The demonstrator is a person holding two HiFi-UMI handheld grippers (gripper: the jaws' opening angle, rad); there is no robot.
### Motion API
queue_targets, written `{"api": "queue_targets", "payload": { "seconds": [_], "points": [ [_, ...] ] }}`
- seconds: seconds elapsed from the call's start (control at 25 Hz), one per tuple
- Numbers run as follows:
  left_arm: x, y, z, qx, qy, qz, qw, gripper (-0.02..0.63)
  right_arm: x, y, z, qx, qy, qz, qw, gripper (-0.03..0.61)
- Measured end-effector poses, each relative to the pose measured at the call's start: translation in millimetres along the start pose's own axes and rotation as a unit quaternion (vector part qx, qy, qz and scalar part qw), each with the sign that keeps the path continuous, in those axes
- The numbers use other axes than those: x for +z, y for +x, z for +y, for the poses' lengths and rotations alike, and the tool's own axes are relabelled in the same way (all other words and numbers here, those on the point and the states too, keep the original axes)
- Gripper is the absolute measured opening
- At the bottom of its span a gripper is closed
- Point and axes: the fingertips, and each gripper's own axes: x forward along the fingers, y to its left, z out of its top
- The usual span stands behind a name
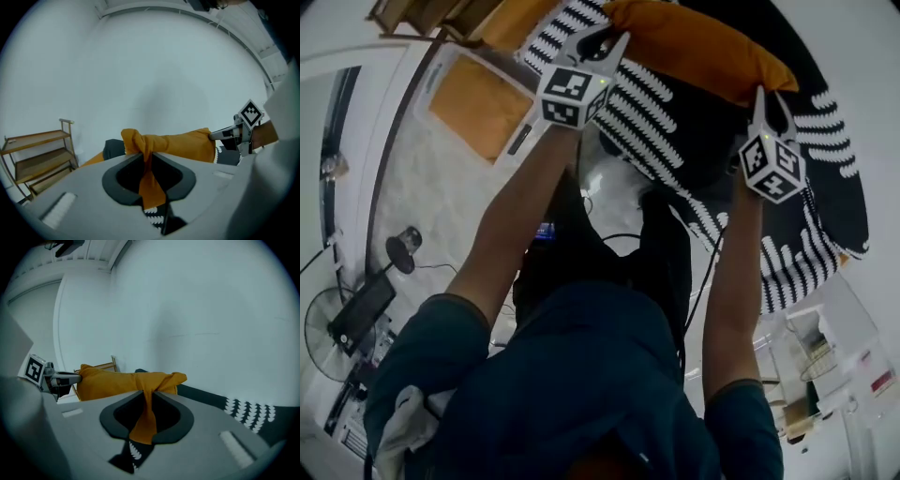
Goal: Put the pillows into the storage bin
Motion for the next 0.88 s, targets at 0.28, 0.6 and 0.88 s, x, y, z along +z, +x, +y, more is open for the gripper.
{"api": "queue_targets", "payload": {
  "seconds": [0.28,0.6,0.88],
  "points": [
    [7,-105,116,0.078,-0.014,-0.021,0.9966,0.054,33,37,147,0.077,-0.039,0.000,0.996,0.067],
    [-17,-229,214,0.157,-0.036,-0.029,0.9865,0.052,33,55,301,0.151,-0.079,0.011,0.985,0.067],
    [-57,-333,289,0.222,-0.070,-0.022,0.9723,0.051,9,70,430,0.205,-0.105,0.039,0.972,0.067]
  ]
}}
